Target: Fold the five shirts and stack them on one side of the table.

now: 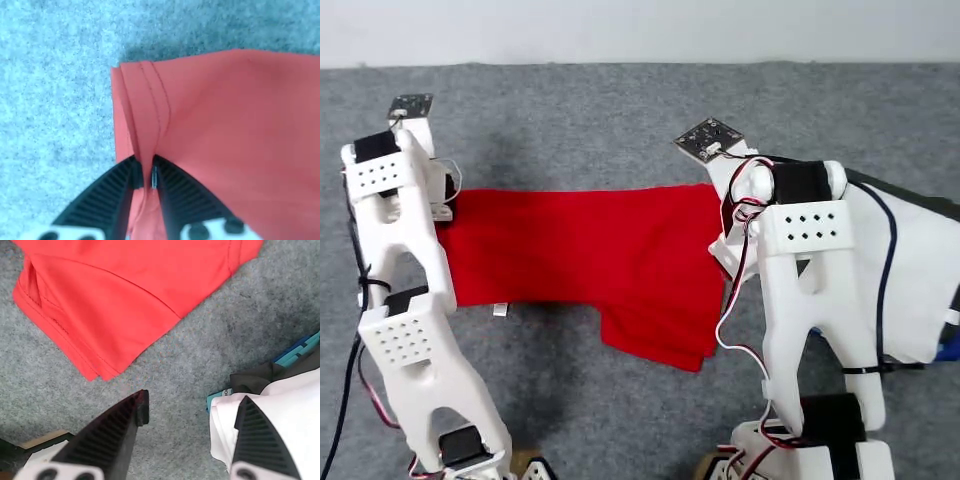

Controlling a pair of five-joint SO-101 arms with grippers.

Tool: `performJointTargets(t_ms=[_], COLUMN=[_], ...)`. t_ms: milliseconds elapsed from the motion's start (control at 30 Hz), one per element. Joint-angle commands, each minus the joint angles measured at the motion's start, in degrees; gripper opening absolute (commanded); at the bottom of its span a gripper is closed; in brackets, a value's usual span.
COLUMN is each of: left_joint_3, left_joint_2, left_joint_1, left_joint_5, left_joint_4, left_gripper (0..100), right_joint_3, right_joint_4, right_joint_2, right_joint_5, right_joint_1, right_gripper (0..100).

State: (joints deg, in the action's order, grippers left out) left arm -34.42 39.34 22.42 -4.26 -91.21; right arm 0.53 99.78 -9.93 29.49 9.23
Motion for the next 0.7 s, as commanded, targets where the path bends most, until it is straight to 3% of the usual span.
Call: performJointTargets(t_ms=[0, 100, 267, 533, 667], left_joint_3=[-2.07, -1.27, -2.95, -16.48, -17.54], left_joint_2=[-0.44, -0.53, -1.23, -3.69, -3.16], left_joint_1=[-0.35, -0.26, 1.49, 3.52, 0.00], left_joint_5=[-0.62, -0.79, -0.35, -0.35, -0.35], left_joint_4=[0.79, -0.26, -2.90, -9.14, -9.32], left_gripper=[1, 3, 15, 15, 15], right_joint_3=[-0.26, -0.26, -0.26, -0.18, -0.18], right_joint_4=[0.75, 0.75, 0.75, 0.84, 0.84], right_joint_2=[-0.13, -0.13, -0.22, -0.48, -0.40], right_joint_5=[-0.53, -0.53, -0.53, -0.53, -0.53], right_joint_1=[0.22, 0.22, 0.22, -0.04, -0.04], right_gripper=[28.1, 28.1, 28.1, 28.1, 28.1])
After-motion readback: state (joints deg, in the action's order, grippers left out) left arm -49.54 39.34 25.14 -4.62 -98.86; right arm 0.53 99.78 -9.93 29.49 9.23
